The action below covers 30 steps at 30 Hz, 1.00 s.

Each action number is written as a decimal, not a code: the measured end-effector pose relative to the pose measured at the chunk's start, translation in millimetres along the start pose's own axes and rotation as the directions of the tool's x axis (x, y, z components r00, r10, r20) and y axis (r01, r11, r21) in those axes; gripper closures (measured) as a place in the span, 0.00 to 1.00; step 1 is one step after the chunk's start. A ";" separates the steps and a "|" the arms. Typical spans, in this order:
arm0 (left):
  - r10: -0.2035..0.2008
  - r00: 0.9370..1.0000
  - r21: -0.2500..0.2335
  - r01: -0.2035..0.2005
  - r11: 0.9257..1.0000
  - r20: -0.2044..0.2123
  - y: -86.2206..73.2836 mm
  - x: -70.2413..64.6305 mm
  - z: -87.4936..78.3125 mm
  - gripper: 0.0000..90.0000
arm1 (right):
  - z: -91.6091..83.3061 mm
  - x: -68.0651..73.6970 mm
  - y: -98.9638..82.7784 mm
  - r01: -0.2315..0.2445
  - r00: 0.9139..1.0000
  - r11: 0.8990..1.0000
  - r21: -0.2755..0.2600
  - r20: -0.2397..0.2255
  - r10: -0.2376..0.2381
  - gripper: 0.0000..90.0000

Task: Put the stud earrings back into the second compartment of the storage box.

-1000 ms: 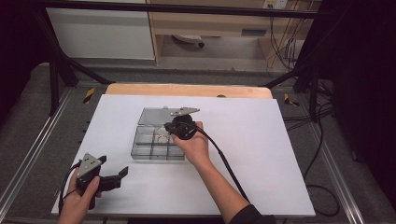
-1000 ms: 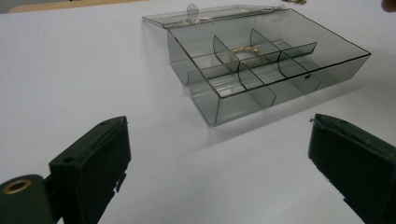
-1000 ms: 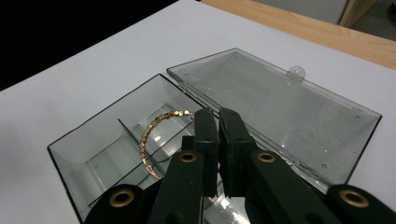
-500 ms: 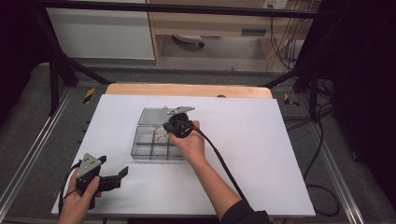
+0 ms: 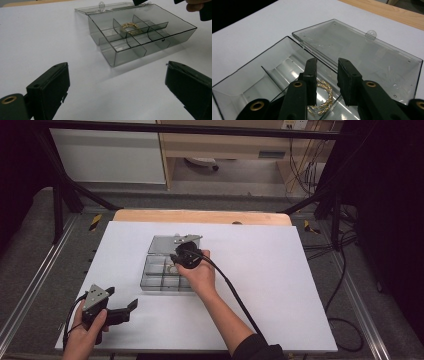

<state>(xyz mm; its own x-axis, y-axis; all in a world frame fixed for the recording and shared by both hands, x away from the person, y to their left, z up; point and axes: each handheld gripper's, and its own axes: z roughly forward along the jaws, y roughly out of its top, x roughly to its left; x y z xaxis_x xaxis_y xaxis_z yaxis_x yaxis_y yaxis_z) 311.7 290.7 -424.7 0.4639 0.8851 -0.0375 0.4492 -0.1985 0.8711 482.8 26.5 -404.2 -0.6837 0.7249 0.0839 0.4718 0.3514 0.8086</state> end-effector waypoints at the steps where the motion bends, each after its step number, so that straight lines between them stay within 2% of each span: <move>1: 0.003 1.000 -0.002 -0.003 1.000 -0.003 0.0 0.2 -0.3 0.07 | -1.6 0.5 0.3 0.000 1.000 1.000 -0.001 -0.002 0.000 0.73; 6: 0.008 1.000 0.009 -0.008 1.000 0.000 -0.7 -0.3 1.1 0.07 | -17.7 4.5 1.4 0.004 1.000 0.999 -0.036 -0.008 -0.005 0.60; 11: 0.003 1.000 0.009 -0.003 1.000 -0.001 -0.9 -0.9 0.6 0.07 | -39.5 5.0 -0.4 -0.011 1.000 0.997 -0.077 0.002 0.011 0.42; 16: 0.007 1.000 0.002 -0.007 1.000 -0.013 -0.4 -0.1 -0.4 0.07 | -66.4 -1.9 -7.5 -0.036 0.999 0.993 -0.113 0.010 0.037 0.25; 19: -0.016 1.000 -0.007 0.016 1.000 -0.018 -0.7 1.8 -0.9 0.07 | -81.9 -9.5 -16.3 -0.079 0.997 0.989 -0.129 -0.018 0.078 0.17; 20: -0.015 1.000 -0.002 0.015 1.000 -0.021 -1.2 2.2 -0.8 0.07 | -86.9 -11.3 -19.6 -0.076 0.997 0.987 -0.140 -0.008 0.075 0.14; 23: -0.015 1.000 0.001 0.015 1.000 -0.022 -1.5 1.5 -0.3 0.07 | -104.1 -18.1 -28.8 -0.071 0.997 0.983 -0.167 0.005 0.072 0.10; 27: 0.002 1.000 0.013 -0.002 1.000 -0.018 -1.9 0.0 1.1 0.07 | -128.8 -29.0 -40.8 -0.103 0.995 0.972 -0.210 -0.008 0.104 0.08; 30: -0.001 1.000 0.020 0.001 1.000 -0.017 -2.2 -0.5 1.7 0.07 | -144.5 -36.7 -52.6 -0.100 0.994 0.970 -0.222 0.011 0.105 0.08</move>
<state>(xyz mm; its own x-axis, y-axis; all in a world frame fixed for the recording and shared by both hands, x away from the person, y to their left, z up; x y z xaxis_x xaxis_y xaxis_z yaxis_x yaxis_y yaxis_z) 311.8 290.0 -427.4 0.4503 0.8924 -0.0296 0.4645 -0.2058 0.8613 402.7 -104.1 -365.7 -0.6244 0.7641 0.1622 0.4021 0.1365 0.9054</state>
